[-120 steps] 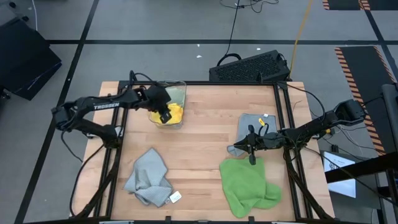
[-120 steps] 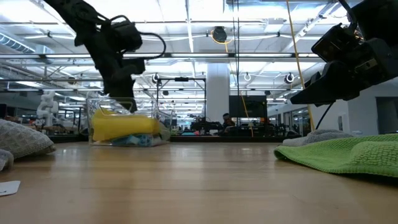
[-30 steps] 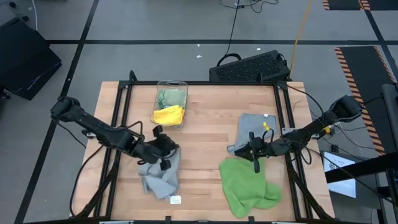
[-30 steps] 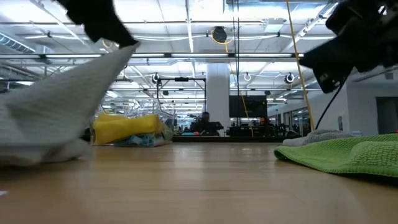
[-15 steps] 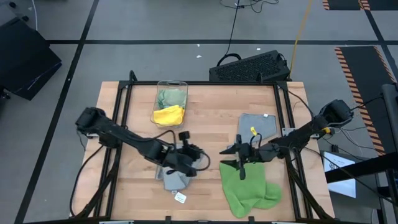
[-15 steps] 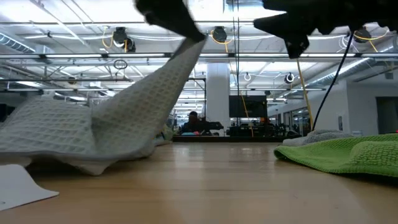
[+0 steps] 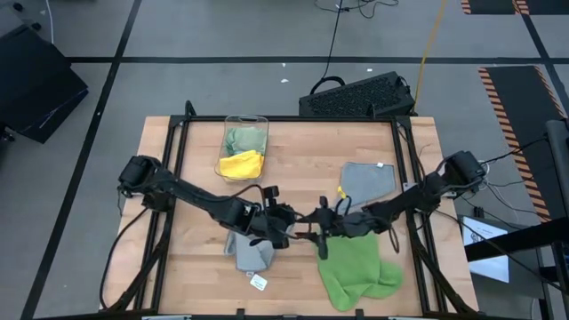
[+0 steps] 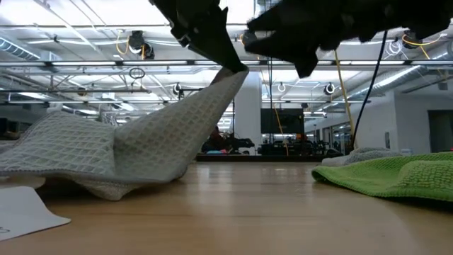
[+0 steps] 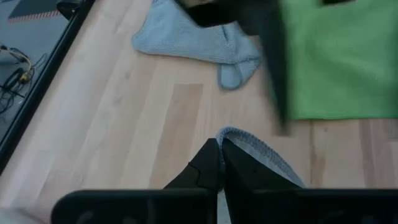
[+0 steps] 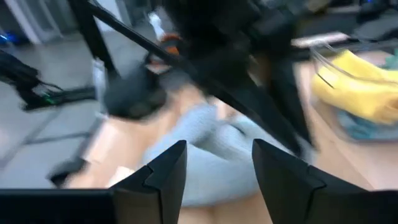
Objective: Fold microfiber towels
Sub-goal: Fold the left gray microfiber cloth on the table
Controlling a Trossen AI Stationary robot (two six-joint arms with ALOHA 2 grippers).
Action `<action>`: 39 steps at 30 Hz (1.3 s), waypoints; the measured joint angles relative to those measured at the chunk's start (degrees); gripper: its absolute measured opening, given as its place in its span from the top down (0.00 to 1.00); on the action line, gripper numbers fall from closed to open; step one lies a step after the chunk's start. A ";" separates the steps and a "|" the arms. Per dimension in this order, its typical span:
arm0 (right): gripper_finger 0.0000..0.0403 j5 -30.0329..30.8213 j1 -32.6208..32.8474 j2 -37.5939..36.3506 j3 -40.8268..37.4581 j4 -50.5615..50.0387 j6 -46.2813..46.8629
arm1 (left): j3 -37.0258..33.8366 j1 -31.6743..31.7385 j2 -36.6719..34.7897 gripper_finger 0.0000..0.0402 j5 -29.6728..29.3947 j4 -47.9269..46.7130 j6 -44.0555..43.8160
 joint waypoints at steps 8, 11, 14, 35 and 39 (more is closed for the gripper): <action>0.56 0.34 -3.34 3.28 0.07 -1.79 3.12 | -0.01 -0.70 0.00 0.99 0.09 0.68 0.14; 0.56 0.42 -4.08 4.57 0.05 -2.00 4.01 | 0.00 -0.82 0.00 0.96 0.13 0.63 0.09; 0.56 0.55 -4.12 4.40 0.02 -3.69 4.89 | -0.02 -0.82 0.00 0.96 0.13 0.59 0.09; 0.97 -0.19 -5.48 3.51 -0.02 -2.91 -4.87 | -0.02 -1.11 0.00 0.91 0.20 4.84 0.54; 0.98 -1.49 -5.28 -0.32 -0.02 -12.04 -5.21 | -0.02 -2.79 -0.07 0.73 -1.80 1.17 -4.39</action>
